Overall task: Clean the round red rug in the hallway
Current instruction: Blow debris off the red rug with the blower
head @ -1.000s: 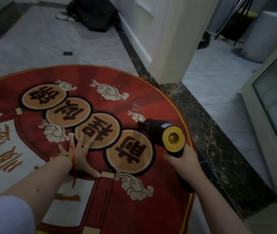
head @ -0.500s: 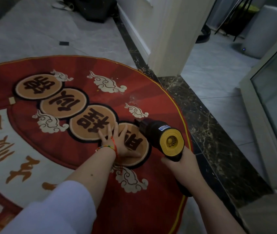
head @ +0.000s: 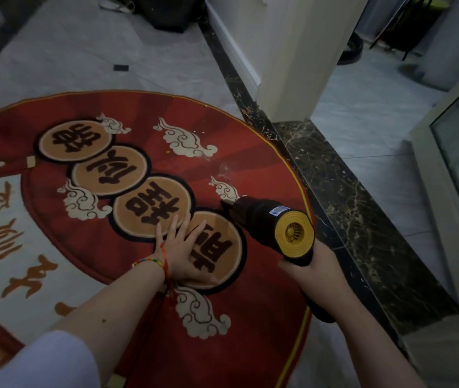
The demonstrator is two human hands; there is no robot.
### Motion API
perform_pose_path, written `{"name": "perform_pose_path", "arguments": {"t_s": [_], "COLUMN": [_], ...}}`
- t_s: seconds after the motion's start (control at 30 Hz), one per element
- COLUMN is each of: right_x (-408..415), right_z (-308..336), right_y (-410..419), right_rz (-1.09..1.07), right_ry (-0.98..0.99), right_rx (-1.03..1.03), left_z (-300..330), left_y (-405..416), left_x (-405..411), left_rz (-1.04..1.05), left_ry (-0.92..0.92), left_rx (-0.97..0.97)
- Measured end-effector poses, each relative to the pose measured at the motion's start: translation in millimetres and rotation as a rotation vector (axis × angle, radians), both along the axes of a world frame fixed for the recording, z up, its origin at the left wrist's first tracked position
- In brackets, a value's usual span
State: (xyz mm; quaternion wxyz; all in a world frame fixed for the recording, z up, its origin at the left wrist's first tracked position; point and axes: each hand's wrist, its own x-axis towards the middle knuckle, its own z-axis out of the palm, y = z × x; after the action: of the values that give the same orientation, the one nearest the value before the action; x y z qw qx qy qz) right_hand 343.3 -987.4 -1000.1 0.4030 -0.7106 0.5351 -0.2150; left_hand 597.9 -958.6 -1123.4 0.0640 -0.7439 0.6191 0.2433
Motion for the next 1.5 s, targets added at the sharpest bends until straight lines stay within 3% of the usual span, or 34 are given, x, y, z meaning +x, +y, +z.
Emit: {"name": "perform_pose_path", "arguments": {"t_s": [0.17,0.5,0.7,1.5], "right_x": [-4.8,32.0,25.0,45.9], "right_z": [-4.9,-27.1,-34.2,-28.2], "right_y": [15.8,-14.6,-10.5,-37.7], "right_rz": [-0.038,-0.094,-0.091,-0.012], "right_ry": [-0.053,0.004,0.026,0.021], "right_rx": [-0.029,-0.062,-0.06,-0.056], "left_z": [6.5,8.8,4.7,-9.9], "left_y": [20.6,-38.0,-53.7,-62.2], "left_x": [8.7,-30.0,-24.7,-13.7], "left_rz": [-0.06,0.11,0.162,0.168], "left_ry": [0.022,-0.023,0.037,-0.033], "left_rx": [0.001,-0.14,-0.149,-0.134]}}
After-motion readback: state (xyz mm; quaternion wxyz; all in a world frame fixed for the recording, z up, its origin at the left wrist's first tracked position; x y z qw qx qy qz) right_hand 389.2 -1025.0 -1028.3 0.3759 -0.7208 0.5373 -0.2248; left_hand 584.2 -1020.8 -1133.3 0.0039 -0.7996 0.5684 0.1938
